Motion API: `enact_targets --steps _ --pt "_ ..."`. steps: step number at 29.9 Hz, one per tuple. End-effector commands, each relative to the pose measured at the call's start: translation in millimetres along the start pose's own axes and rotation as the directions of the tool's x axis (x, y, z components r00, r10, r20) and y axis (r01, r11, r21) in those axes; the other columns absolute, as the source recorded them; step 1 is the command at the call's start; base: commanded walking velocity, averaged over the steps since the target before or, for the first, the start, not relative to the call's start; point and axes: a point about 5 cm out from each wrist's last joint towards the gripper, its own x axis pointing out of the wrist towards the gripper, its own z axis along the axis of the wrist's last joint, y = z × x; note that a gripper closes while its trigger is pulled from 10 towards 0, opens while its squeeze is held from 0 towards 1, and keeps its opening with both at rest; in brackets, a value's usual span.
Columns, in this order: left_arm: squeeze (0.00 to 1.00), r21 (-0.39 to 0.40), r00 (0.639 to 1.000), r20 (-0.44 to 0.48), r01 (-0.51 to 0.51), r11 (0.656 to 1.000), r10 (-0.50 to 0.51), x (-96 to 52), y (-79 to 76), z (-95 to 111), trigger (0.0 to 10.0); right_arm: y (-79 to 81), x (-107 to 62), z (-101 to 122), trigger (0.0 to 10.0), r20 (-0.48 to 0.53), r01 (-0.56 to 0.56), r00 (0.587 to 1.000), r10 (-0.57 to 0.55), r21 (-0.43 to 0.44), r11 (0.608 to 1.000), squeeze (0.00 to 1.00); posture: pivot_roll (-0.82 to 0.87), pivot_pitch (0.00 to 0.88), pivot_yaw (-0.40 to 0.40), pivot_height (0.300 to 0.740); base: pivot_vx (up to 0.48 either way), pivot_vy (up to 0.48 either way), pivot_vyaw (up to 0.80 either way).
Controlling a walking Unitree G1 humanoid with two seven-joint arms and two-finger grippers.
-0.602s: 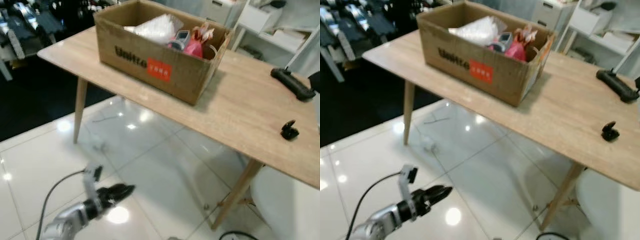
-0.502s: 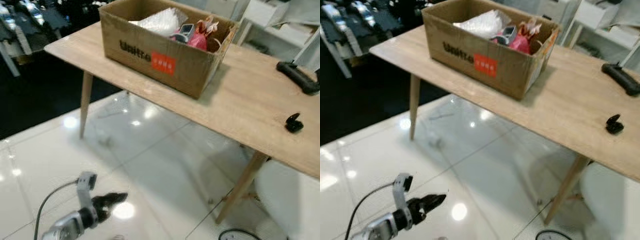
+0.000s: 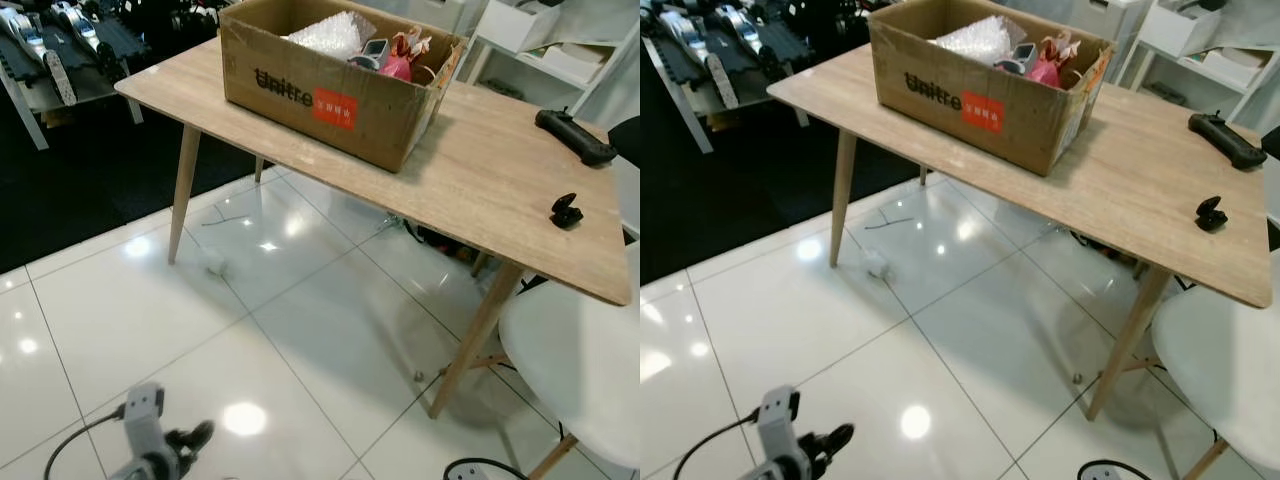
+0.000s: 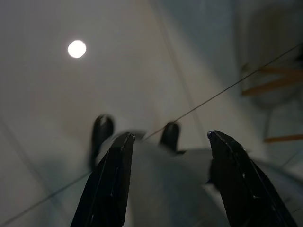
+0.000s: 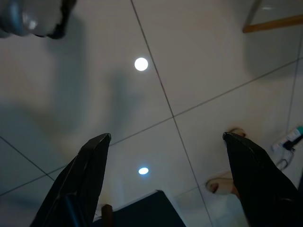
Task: Picking trash to rubbish bin
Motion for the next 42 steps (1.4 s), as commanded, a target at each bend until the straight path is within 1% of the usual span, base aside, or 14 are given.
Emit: enact_targets --steps 1,2,3,4,7,8,10,11,14,18,28,31,42 --pt "0.00 0.022 0.997 -0.056 -0.047 0.999 0.048 -4.8 5.8 -16 10.0 1.1 0.0 2 10.0 0.007 -0.018 1.000 0.018 0.012 1.000 0.00 0.14 0.121 -0.059 0.740 0.000 0.000 0.76" --pt "0.00 0.019 0.995 -0.077 -0.065 0.998 0.066 -7.0 7.5 -24 10.0 2.5 0.1 2 10.0 0.010 -0.028 1.000 0.028 0.016 0.999 0.00 0.14 0.120 -0.059 0.740 0.000 0.000 0.76" --pt "0.00 0.019 0.995 -0.077 -0.065 0.998 0.066 -7.0 7.5 -24 10.0 2.5 0.1 2 10.0 0.010 -0.028 1.000 0.028 0.016 0.999 0.00 0.14 0.120 -0.059 0.740 0.000 0.000 0.76" --pt "0.00 0.017 0.993 -0.092 -0.077 0.997 0.078 -8.5 8.7 -30 10.0 3.5 0.1 3 10.0 0.011 -0.034 0.999 0.034 0.019 0.999 0.00 0.14 0.120 -0.059 0.740 0.000 0.000 0.76" --pt "0.00 0.004 0.979 -0.159 -0.130 0.991 0.129 -15.7 11.6 -54 10.0 6.9 0.3 4 10.0 0.014 -0.050 0.999 0.050 0.018 0.999 0.00 0.14 0.121 -0.060 0.740 0.000 0.000 0.76" --pt "0.00 -0.014 0.973 -0.177 -0.153 0.988 0.148 -18.5 12.6 -62 10.0 7.2 0.3 4 10.0 0.014 -0.052 0.999 0.052 0.017 0.999 0.00 0.15 0.121 -0.062 0.740 0.000 0.000 0.76" --pt "0.00 -0.041 0.964 -0.197 -0.188 0.981 0.176 -22.4 14.0 -73 10.0 7.4 0.3 4 10.0 0.013 -0.056 0.998 0.056 0.014 0.998 0.00 0.15 0.120 -0.062 0.740 0.000 0.000 0.76" --pt "0.00 -0.041 0.964 -0.197 -0.188 0.981 0.176 -22.4 14.0 -73 10.0 7.4 0.3 4 10.0 0.013 -0.056 0.998 0.056 0.014 0.998 0.00 0.15 0.120 -0.062 0.740 0.000 0.000 0.76" --pt "0.00 -0.073 0.955 -0.222 -0.216 0.974 0.195 -26.5 13.4 -84 10.0 7.2 0.3 5 10.0 0.013 -0.062 0.998 0.061 0.009 0.998 0.00 0.15 0.122 -0.066 0.740 0.000 0.000 0.76" --pt "0.00 -0.086 0.957 -0.220 -0.209 0.974 0.186 -26.3 11.0 -87 10.0 6.1 0.1 8 10.0 0.016 -0.065 0.998 0.065 0.000 0.998 0.00 0.15 0.121 -0.071 0.740 0.000 0.000 0.76" --pt "0.00 -0.029 0.958 -0.231 -0.183 0.983 0.171 -23.1 7.5 -85 10.0 6.4 0.0 13 10.0 0.022 -0.076 0.997 0.076 -0.016 0.997 0.00 0.16 0.110 -0.077 0.740 0.000 0.000 0.76" --pt "0.00 0.009 0.955 -0.250 -0.161 0.987 0.159 -22.5 5.6 -86 10.0 8.0 0.0 14 10.0 0.024 -0.085 0.996 0.085 -0.019 0.996 0.00 0.16 0.107 -0.075 0.740 0.000 0.000 0.76" --pt "0.00 0.030 0.951 -0.269 -0.151 0.988 0.153 -21.0 1.2 -89 10.0 10.7 0.1 13 10.0 0.014 -0.098 0.995 0.098 -0.032 0.995 0.00 0.16 0.099 -0.077 0.740 0.000 0.000 0.77"
